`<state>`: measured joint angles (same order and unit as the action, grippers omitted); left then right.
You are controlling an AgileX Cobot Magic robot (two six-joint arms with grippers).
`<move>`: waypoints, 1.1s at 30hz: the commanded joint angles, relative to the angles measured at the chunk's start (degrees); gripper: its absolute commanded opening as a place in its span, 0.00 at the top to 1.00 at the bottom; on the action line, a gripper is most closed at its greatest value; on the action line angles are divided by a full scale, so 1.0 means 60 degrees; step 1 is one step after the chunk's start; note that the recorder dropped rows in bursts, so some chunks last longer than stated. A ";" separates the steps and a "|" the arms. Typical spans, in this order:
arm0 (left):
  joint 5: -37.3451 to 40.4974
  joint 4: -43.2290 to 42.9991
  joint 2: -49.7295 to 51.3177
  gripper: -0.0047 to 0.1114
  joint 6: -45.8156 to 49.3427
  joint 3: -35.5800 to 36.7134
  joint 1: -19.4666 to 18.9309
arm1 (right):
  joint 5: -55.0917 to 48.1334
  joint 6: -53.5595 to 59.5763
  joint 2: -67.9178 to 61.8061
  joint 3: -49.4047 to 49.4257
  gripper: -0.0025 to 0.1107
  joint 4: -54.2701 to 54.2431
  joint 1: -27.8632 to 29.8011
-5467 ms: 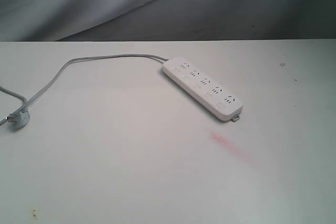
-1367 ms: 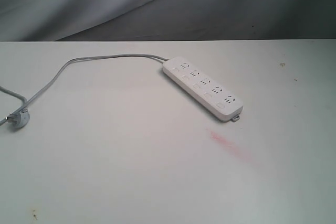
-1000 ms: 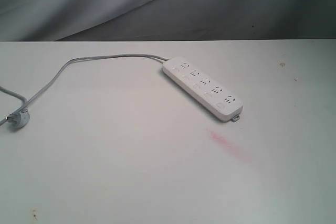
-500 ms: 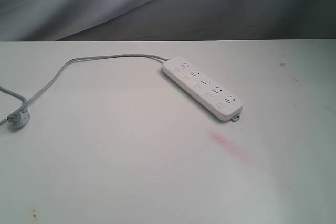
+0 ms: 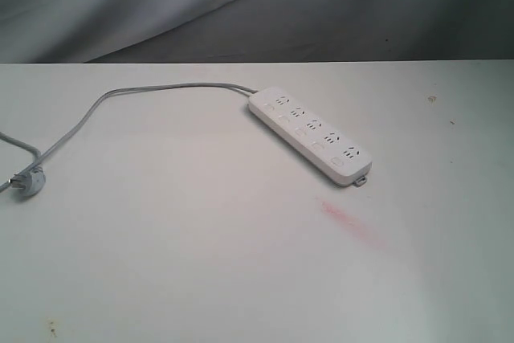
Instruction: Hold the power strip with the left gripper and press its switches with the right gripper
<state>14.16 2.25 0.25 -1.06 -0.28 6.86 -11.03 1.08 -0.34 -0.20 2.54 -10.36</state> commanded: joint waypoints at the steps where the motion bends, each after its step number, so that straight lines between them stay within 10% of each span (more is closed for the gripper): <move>1: -0.0098 0.0075 -0.0042 0.96 -0.0009 0.0046 -0.0029 | 0.0042 -0.0771 0.0056 0.0033 0.98 0.1075 0.0060; 33: -0.0098 0.0075 -0.0042 0.96 -0.0009 0.0046 -0.0029 | 0.0042 0.0600 0.0056 0.0033 0.98 -0.0301 0.0210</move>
<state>14.16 2.25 0.25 -1.06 -0.28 6.86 -11.03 4.36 -0.34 -0.20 1.23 -9.99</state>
